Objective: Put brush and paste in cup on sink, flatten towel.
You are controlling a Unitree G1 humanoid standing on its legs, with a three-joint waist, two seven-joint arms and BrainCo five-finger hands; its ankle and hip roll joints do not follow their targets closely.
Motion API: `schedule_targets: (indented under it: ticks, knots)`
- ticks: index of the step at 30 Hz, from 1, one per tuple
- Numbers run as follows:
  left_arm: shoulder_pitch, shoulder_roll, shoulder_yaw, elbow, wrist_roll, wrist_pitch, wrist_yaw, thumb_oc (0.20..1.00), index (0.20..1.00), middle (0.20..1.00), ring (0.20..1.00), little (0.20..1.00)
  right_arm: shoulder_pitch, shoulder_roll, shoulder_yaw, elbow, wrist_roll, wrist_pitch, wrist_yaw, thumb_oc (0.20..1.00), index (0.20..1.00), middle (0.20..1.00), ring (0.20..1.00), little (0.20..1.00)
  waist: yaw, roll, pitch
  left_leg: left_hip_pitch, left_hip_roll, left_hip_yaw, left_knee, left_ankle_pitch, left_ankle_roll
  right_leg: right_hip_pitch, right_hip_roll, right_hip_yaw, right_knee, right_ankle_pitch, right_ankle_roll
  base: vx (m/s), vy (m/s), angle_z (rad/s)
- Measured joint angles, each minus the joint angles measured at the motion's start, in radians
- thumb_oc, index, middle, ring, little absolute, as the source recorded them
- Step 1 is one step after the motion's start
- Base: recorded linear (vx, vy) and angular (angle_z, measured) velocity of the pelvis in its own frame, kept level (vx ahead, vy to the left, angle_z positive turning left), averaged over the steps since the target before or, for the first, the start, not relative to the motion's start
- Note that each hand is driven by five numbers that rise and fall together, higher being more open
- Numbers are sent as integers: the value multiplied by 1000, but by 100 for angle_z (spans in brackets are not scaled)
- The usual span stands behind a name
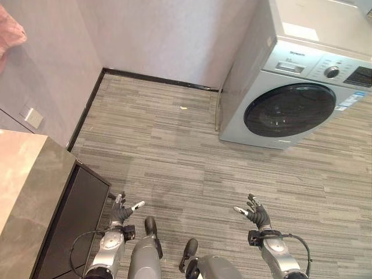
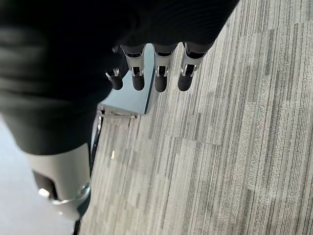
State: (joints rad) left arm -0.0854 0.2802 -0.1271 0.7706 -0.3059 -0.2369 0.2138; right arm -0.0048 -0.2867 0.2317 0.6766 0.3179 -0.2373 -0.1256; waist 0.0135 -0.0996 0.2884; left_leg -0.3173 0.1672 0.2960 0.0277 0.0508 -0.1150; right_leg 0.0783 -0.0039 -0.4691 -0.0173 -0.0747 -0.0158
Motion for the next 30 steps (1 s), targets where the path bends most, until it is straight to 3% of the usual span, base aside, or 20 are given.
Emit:
schedule_targets:
  ticks: [3,4,5,6,7,8,9,10,11,13,15,16,18,19,22,24,26,27,28,30]
  knots:
    - [33,-3,9,-5,2,0,0,1000,1000,1000,1000,1000,0,-1,8,0,-15,1,5,1000,1000,1000,1000,1000,25,19,-6,52,18,21,-16,20,12,92,2,31,-19,-42,48,427,145,-26]
    - [47,2,18,-6,2,1,0,1000,1000,1000,1000,1000,2,4,21,6,-18,2,13,1000,1000,1000,1000,1000,38,13,-12,70,18,19,-4,76,51,100,-15,56,10,-65,72,463,243,-60]
    - [52,11,33,-7,2,1,2,1000,1000,1000,1000,1000,11,13,33,3,-19,1,22,1000,1000,1000,1000,1000,52,-12,-24,69,1,34,26,79,55,85,-56,67,69,-97,102,417,289,-37]
    - [48,19,41,-7,2,1,3,1000,1000,1000,1000,1000,13,19,38,-2,-18,3,24,1000,1000,1000,1000,1000,56,-29,-31,70,-21,46,47,71,76,66,-92,74,140,-115,123,443,356,-9]
    - [47,23,45,-7,2,1,3,1000,1000,1000,1000,1000,14,23,38,-5,-18,4,24,1000,1000,1000,1000,1000,56,-30,-32,80,-40,49,57,56,127,33,-126,78,235,-120,132,396,363,10]
    - [45,22,46,-7,2,1,4,1000,1000,1000,1000,1000,16,26,36,-8,-17,4,25,1000,1000,1000,1000,1000,54,-30,-32,91,-49,50,58,51,138,7,-153,83,314,-126,145,362,370,27]
    - [40,29,43,-8,2,0,9,1000,1000,1000,1000,1000,24,34,33,-10,-17,4,26,1000,1000,1000,1000,1000,50,-37,-36,118,-85,51,56,35,168,-69,-230,93,543,-123,199,355,363,36]
    - [37,38,32,-9,2,0,9,1000,1000,1000,1000,1000,30,41,34,-10,-17,5,28,1000,1000,1000,1000,1000,53,-47,-39,141,-115,50,50,17,184,-113,-273,114,665,-95,214,348,311,43]
    - [35,38,32,-11,2,2,9,1000,1000,1000,1000,1000,23,45,32,-10,-17,6,31,1000,1000,1000,1000,1000,51,-43,-36,150,-123,40,76,-12,198,-151,-290,150,761,-9,219,252,197,35]
    - [35,35,-7,-27,12,3,7,1000,1000,1000,1000,1000,17,58,39,-21,-17,9,40,1000,1000,1000,1000,1000,44,-18,-19,204,-125,13,67,-52,232,-222,-282,192,878,58,239,400,168,28]
    - [40,30,-1,-33,12,6,18,1000,1000,1000,1000,1000,17,59,35,-82,-15,12,42,1000,1000,1000,1000,1000,49,-9,-11,250,-124,3,27,-65,230,-284,-242,209,841,-11,217,527,67,16]
    - [38,23,-2,-26,12,7,19,1000,1000,1000,1000,1000,22,57,21,-106,-12,7,43,1000,1000,1000,1000,1000,15,6,-8,275,-130,-22,7,-53,222,-255,-245,97,648,-53,177,443,-92,43]
    - [23,24,-5,-27,12,6,18,1000,1000,1000,1000,1000,28,53,17,-111,-8,5,43,1000,1000,1000,1000,1000,-6,3,-10,284,-149,-69,3,-64,203,-282,-245,81,418,-45,187,534,-168,83]
    - [3,16,-5,-24,12,6,19,1000,1000,1000,1000,1000,60,51,16,-128,-8,5,41,1000,1000,1000,1000,1000,-29,6,-15,267,-155,-108,10,-81,189,-279,-230,126,251,-18,197,746,-203,116]
    - [0,7,-4,3,14,5,23,1000,1000,1000,1000,1000,105,50,12,-157,-8,5,44,1000,1000,1000,1000,1000,-53,9,-27,287,-183,-197,6,-96,181,-288,-303,227,21,161,214,661,-188,93]
    - [10,7,-4,6,17,4,26,1000,1000,1000,1000,1000,132,50,13,-161,-8,6,47,1000,1000,1000,1000,1000,-77,21,-33,305,-177,-268,9,-109,159,-283,-329,262,-21,243,227,505,-188,102]
    - [16,6,-3,14,33,1,33,1000,1000,1000,1000,1000,152,50,14,-157,-8,6,54,1000,1000,1000,1000,1000,-85,8,-43,326,-166,-322,8,-128,124,-265,-308,291,-12,246,229,530,-187,88]
    - [30,21,0,26,33,0,39,1000,1000,1000,1000,1000,164,54,17,-144,-8,8,64,1000,1000,1000,1000,1000,-85,-19,-65,342,-166,-341,17,-146,90,-249,-287,307,19,230,223,411,-211,79]
    - [34,10,-1,41,32,1,40,1000,1000,1000,1000,1000,174,41,11,-138,-8,10,65,1000,1000,1000,1000,1000,-82,-15,-72,352,-148,-348,39,-167,58,-226,-259,314,29,227,177,353,-284,54]
    - [48,-30,-1,37,-3,0,37,1000,1000,1000,1000,1000,129,3,-15,-126,-7,16,65,1000,1000,1000,1000,1000,-82,28,-81,269,-77,-336,198,-171,26,-204,-203,226,45,193,153,209,-254,38]
